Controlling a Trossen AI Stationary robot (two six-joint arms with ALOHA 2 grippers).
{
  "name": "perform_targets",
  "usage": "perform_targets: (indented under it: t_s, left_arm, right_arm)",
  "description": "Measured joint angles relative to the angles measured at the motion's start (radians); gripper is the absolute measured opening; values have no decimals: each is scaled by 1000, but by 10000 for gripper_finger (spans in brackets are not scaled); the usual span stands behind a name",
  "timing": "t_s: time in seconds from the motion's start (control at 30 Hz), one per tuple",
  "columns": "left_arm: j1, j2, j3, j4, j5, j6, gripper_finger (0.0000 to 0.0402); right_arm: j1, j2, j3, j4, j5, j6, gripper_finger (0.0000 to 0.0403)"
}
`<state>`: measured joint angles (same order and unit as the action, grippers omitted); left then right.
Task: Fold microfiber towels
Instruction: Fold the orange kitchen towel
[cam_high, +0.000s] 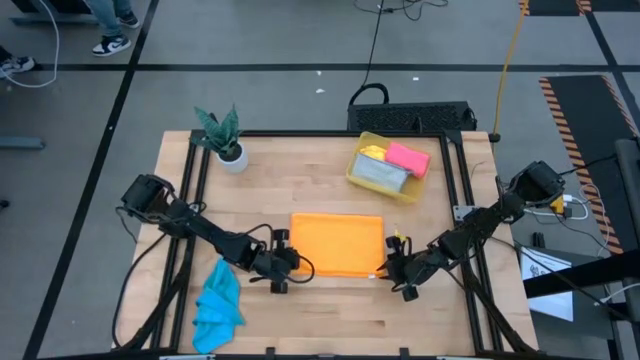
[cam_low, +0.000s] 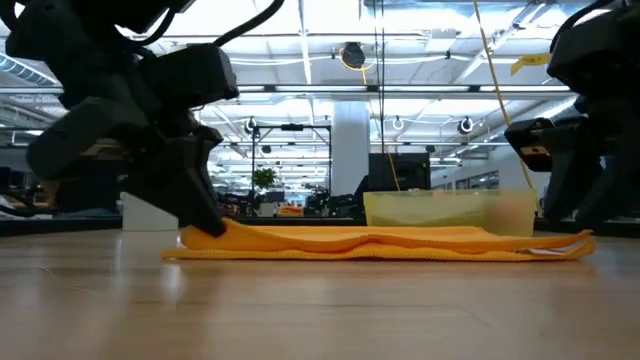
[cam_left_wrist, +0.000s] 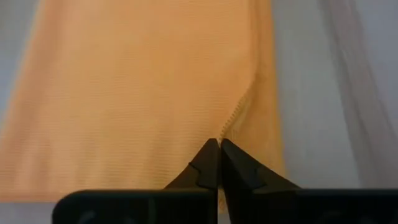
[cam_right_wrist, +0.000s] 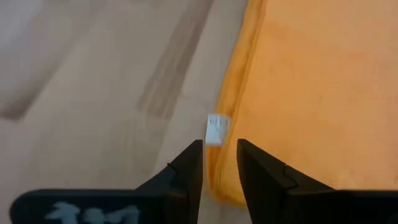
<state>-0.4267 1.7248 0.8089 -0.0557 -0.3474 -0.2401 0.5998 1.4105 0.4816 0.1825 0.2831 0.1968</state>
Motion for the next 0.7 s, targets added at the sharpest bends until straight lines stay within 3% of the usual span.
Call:
perform_targets:
  t_s: [0.4,0.7]
  left_arm:
    - [2,-51,0,-6,-225,-109,14]
    - [14,-72,1,-31,-290,-163,14]
  right_arm:
    - [-32,0,0,-24,-1,-24,134]
    - [-34,0,0,-30,6,-26,120]
